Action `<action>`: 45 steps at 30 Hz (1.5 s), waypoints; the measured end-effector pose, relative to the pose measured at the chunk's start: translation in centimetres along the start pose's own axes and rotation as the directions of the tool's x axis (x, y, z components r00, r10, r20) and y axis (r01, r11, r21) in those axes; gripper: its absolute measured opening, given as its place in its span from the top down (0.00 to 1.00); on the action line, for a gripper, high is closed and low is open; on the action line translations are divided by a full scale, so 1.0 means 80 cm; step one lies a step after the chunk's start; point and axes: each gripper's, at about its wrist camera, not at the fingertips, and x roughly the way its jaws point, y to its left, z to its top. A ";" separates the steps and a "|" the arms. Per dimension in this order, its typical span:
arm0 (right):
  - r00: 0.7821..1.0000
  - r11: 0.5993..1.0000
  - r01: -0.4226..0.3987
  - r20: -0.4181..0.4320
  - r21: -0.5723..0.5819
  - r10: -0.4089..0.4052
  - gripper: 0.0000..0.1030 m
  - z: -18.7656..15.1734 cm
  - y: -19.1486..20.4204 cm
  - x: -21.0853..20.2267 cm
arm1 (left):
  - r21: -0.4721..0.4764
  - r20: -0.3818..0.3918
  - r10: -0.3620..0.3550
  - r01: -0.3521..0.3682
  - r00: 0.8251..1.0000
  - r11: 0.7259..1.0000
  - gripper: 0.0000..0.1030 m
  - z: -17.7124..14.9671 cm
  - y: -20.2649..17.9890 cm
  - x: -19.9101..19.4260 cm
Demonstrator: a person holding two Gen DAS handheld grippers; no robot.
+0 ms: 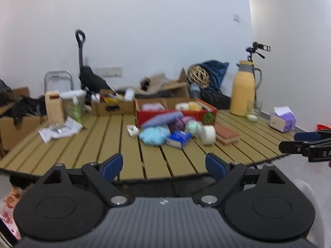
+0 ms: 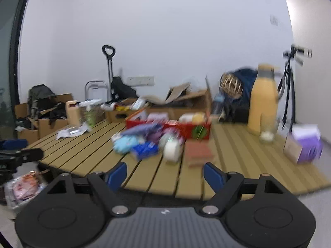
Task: Organize soft objects
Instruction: 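Grasp the purple knit cloth with the right tool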
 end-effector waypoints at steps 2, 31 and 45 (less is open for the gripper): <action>1.000 1.000 -0.007 -0.012 -0.029 0.007 0.21 -0.004 0.006 -0.007 | -0.005 0.004 0.034 -0.034 0.999 0.999 0.14 0.003 0.002 0.000; 0.996 0.974 -0.080 -0.022 0.210 0.087 0.29 0.112 0.000 0.348 | -0.425 -0.177 -0.148 0.060 0.973 0.903 0.30 0.085 0.131 0.429; 0.980 0.953 -0.106 -0.132 0.283 0.148 0.86 0.110 -0.007 0.474 | -0.503 -0.099 -0.263 0.179 0.960 0.845 0.87 0.065 0.141 0.452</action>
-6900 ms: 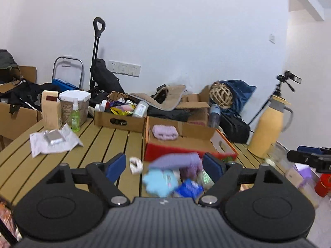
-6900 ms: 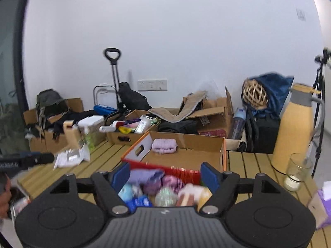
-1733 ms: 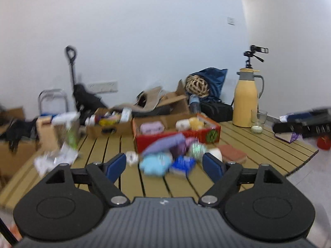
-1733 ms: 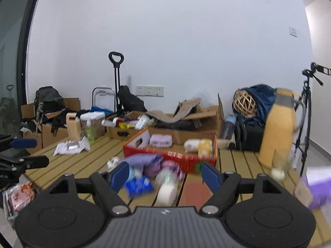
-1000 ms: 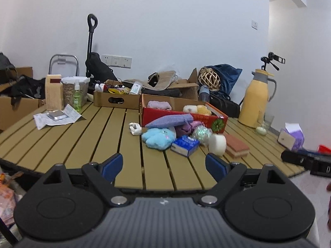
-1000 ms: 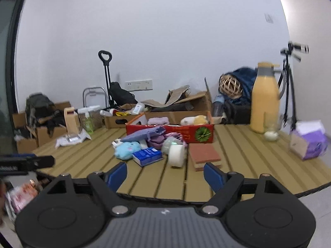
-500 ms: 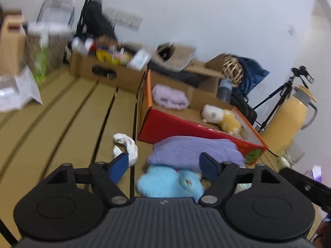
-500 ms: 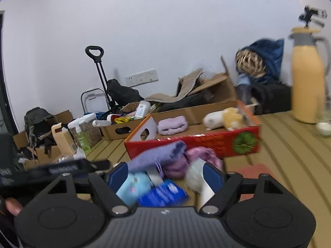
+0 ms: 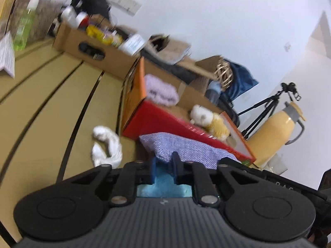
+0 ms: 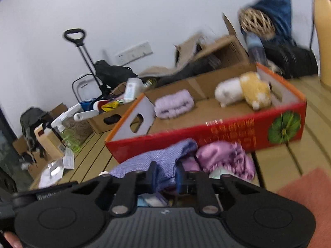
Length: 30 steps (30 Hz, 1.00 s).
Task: Organize soft objects
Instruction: 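Grasp the purple knit cloth with the right tool, then carry the purple knit cloth into the box and release it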
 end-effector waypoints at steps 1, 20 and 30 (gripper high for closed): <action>1.000 0.999 0.007 0.019 -0.031 -0.006 0.86 0.000 0.007 -0.005 | 0.017 0.013 0.004 -0.005 1.000 1.000 0.89 0.001 -0.007 -0.005; 0.991 0.977 -0.070 0.097 -0.202 0.091 0.89 -0.066 0.045 -0.257 | 0.255 0.123 -0.038 0.006 0.992 0.967 0.91 -0.121 -0.169 -0.253; 0.981 0.970 -0.092 0.148 -0.224 0.127 0.89 -0.110 0.057 -0.367 | 0.293 0.161 -0.050 0.001 0.986 0.956 0.91 -0.168 -0.207 -0.336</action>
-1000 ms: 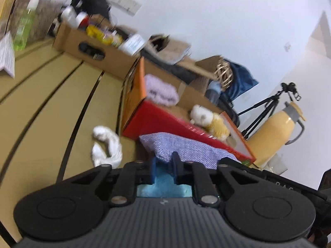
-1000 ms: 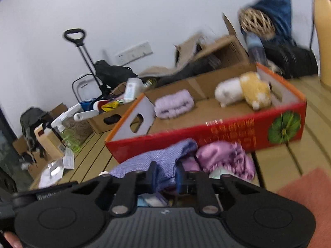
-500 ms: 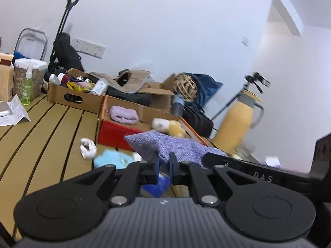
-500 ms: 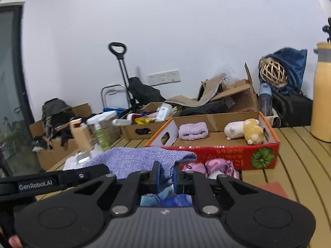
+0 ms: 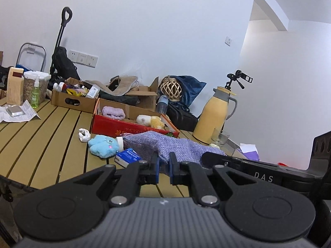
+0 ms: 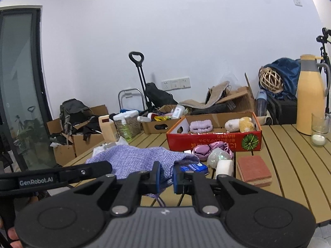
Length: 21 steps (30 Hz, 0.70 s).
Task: Organize soft objects
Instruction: 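Carry the purple knit cloth into the box and release it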
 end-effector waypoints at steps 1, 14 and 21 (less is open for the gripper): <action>1.000 1.000 -0.002 0.008 -0.002 0.002 0.89 -0.001 0.003 -0.008 | 0.001 0.002 0.000 0.000 1.000 1.000 0.91 -0.001 -0.002 -0.005; 0.999 1.000 0.001 0.052 -0.028 0.000 0.89 -0.010 0.031 -0.058 | -0.001 -0.002 -0.009 0.009 1.000 1.000 0.91 -0.012 -0.004 -0.028; 1.000 1.000 0.004 0.030 -0.025 -0.003 0.89 0.002 0.013 -0.011 | -0.005 0.000 -0.004 0.004 1.000 1.000 0.91 0.017 0.021 0.025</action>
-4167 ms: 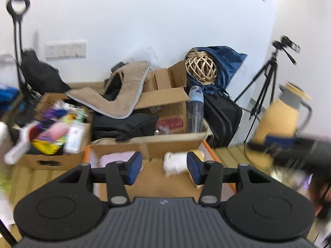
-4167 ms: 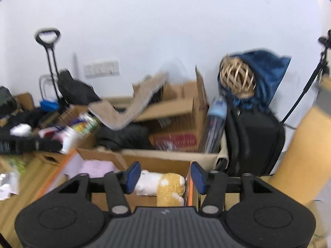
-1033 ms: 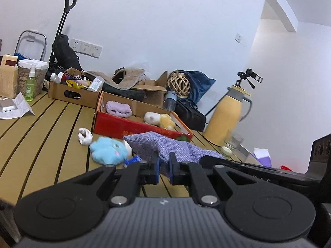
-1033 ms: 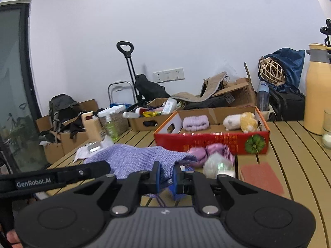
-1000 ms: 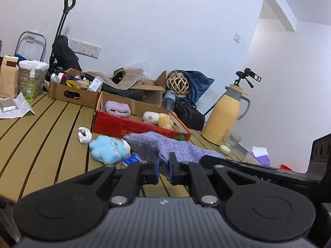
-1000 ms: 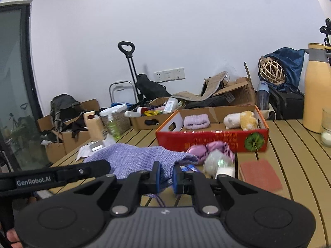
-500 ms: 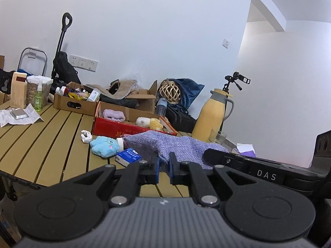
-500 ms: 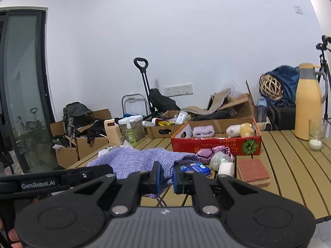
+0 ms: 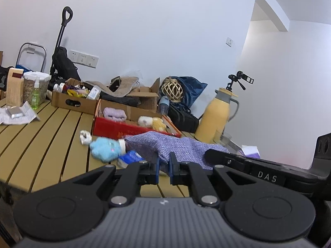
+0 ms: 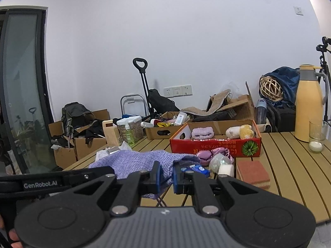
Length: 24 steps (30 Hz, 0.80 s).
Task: Organize soft objects
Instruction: 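Carry the purple knit cloth into the box and release it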
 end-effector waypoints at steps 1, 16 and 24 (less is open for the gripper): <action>1.000 1.000 -0.001 -0.001 -0.004 0.001 0.89 0.006 -0.005 0.014 | 0.004 0.005 0.000 0.000 1.000 1.000 0.91 0.008 0.004 0.012; 0.995 0.997 -0.054 -0.082 0.048 0.058 0.90 0.116 -0.120 0.307 | -0.054 -0.118 0.024 -0.030 0.993 0.998 0.91 0.130 0.143 0.318; 0.969 0.996 0.005 -0.248 0.084 0.016 0.90 0.115 -0.168 0.479 | 0.030 -0.246 0.140 -0.137 0.959 0.990 0.87 0.126 0.203 0.444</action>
